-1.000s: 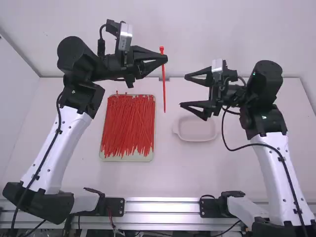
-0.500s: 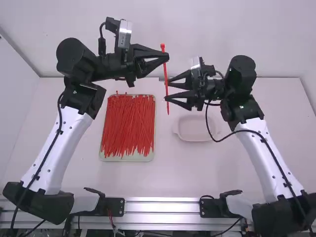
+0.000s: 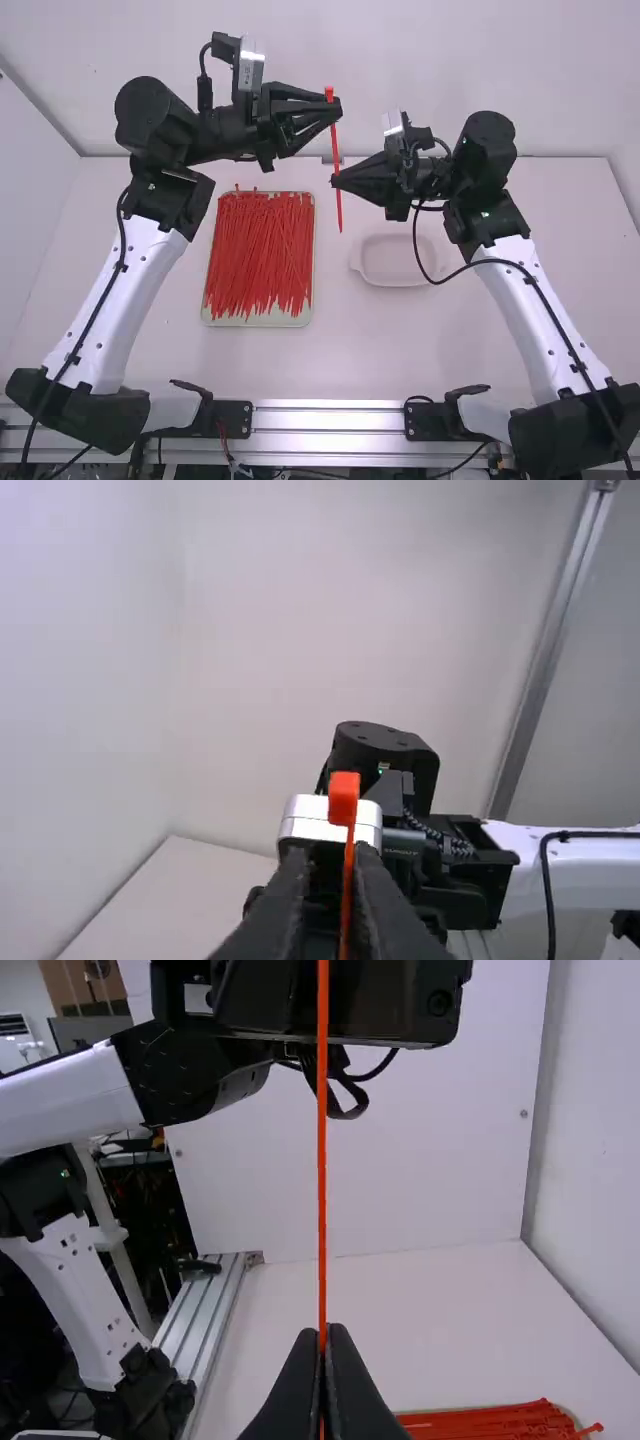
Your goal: Fasten the cable tie
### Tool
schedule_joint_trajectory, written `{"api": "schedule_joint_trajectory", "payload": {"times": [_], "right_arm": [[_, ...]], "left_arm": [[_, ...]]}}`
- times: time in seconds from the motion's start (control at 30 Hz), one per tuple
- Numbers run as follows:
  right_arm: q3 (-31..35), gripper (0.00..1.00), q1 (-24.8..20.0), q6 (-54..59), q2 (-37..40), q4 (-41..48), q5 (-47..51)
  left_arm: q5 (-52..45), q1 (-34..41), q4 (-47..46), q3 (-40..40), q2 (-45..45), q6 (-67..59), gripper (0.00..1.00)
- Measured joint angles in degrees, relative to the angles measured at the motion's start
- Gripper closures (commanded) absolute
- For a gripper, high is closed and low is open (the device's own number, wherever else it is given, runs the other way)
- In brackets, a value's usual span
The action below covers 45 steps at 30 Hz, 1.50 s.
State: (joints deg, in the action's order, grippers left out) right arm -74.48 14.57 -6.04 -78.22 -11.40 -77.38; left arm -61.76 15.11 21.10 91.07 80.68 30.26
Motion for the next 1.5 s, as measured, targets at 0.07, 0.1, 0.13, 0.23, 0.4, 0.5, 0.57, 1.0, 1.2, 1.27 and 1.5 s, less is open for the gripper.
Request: {"api": "schedule_joint_trajectory", "payload": {"times": [0.07, 0.1, 0.13, 0.23, 0.4, 0.5, 0.57, 1.0, 1.2, 1.27, 1.5], "right_arm": [[0.0, 1.00, 0.0, 0.1, 0.0, 0.0, 0.0], [0.0, 1.00, 0.0, 0.2, 0.0, 0.0, 0.2], [0.0, 1.00, 0.0, 0.1, 0.0, 0.0, 0.4], [0.0, 1.00, 0.0, 0.2, 0.0, -0.3, 0.7], [0.0, 1.00, 0.0, 0.1, 0.0, -1.7, 1.1], [0.0, 1.00, 0.0, 0.0, 0.0, -2.0, 1.3], [0.0, 1.00, 0.0, 0.0, 0.0, -2.4, 1.4], [0.0, 0.02, 0.0, -1.3, 0.0, -4.2, 1.3], [0.0, 0.02, -2.1, 1.1, 0.0, -4.2, -3.7], [0.0, 0.02, -3.5, 3.3, 0.0, -3.5, -6.3], [0.1, 0.02, -7.1, 6.8, 0.0, 3.6, -9.7]], "left_arm": [[1.2, 0.0, 0.7, 0.0, 0.0, 0.0, 0.78], [1.3, 0.0, 0.8, 0.0, 0.0, 0.0, 0.78], [1.7, 0.0, 1.4, 0.0, 0.0, 0.2, 0.80], [2.2, 0.0, 1.9, 0.0, 0.0, 0.2, 0.85], [2.4, 0.0, 2.2, 0.0, 0.0, 0.2, 0.98], [2.5, 0.0, 2.4, 0.0, 0.0, 0.2, 0.98], [2.5, 0.0, 2.4, 0.0, 0.0, 0.2, 0.96], [5.1, -0.6, -2.0, 0.0, 0.0, 0.2, 0.98], [8.3, -3.3, -6.6, -0.3, 0.0, -0.5, 0.98], [9.7, -3.8, -7.6, -0.7, 0.0, -1.0, 0.98], [13.0, -4.0, -12.1, -1.4, 3.8, -1.0, 0.98]]}}
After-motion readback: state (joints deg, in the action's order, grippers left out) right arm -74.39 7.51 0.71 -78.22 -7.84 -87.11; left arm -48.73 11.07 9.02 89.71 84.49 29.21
